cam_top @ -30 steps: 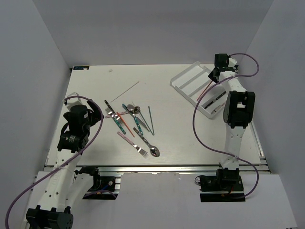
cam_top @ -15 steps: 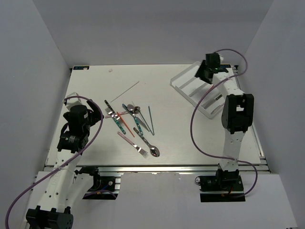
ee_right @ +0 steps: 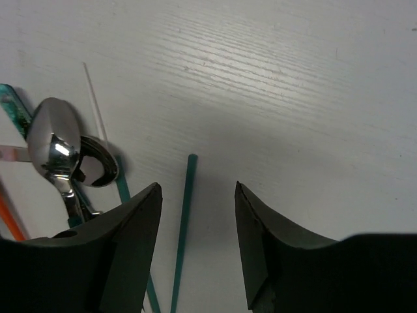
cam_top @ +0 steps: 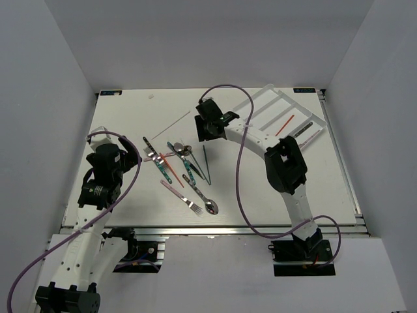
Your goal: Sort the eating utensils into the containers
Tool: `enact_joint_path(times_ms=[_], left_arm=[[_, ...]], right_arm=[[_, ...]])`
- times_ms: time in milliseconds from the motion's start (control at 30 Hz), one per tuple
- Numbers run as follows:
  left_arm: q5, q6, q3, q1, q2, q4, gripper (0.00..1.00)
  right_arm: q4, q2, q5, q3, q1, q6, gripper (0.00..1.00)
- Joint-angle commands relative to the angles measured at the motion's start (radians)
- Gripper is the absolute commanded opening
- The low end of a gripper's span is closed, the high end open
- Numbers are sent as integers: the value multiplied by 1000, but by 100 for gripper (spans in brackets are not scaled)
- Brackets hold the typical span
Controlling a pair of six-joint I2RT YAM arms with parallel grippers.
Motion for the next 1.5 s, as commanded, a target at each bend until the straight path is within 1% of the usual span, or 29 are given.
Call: enact_joint_path(times_ms=[0,100,233,500,600,667,700,767,800,933,1033,1067,1100,1167,1233,1267,1300,1333,1367,1400,1467], left_arm=[[3,5,-2,-4,-18,14,98],[4,5,-3,-4,-26,12,98],[7,5,-3,-4,-28,14,98],[7,5,-3,-4,-29,17,98],[9,5,-3,-4,-29,15,98],[9,5,-3,-4,-29,15,98],[9,5,-3,-4,-29,14,98],[9,5,-3,-4,-32,14,98],[9,5,-3,-4,-31,14,98],[9,5,-3,-4,-32,14,98],[10,5,-5,-3,-34,14,98],[10,5,-5,-3,-34,14,98],[12,5,-3,-4,-34,14,98],[12,5,-5,-4,-32,14,98],[13,5,-5,-4,-32,14,98],[13,5,-5,-4,-32,14,98],[13,5,-5,-4,-34,14,98],[13,5,-5,-4,-34,14,98],[13,5,-5,-6,-34,14,98],[13,5,-5,-6,-31,14,98],[15,5,-5,-4,-29,14,98]], right_arm=[[-68,48,54,64,-6,16,54],[-74,78,37,65,11,22,53],[-47,88,16,19,28,30,47],[-15,76,13,-50,40,50,46],[-16,82,9,-63,42,60,43],[-28,91,8,-67,45,66,38],[-34,98,9,-72,45,72,32],[-47,99,10,-80,43,77,24],[-48,99,8,-86,45,80,19],[-71,92,20,-100,42,82,8],[-64,67,-6,-133,32,82,0],[-36,67,-36,-149,17,83,0],[-16,-11,-55,-167,-3,88,0],[51,-66,-110,-236,-27,100,0],[102,-163,-142,-291,-75,117,0],[131,-195,-185,-357,-95,146,0],[168,-230,-216,-395,-143,161,0],[242,-291,-248,-431,-171,180,0],[272,-316,-294,-483,-199,213,0],[301,-353,-299,-494,-252,223,0],[300,-370,-276,-495,-303,235,0]])
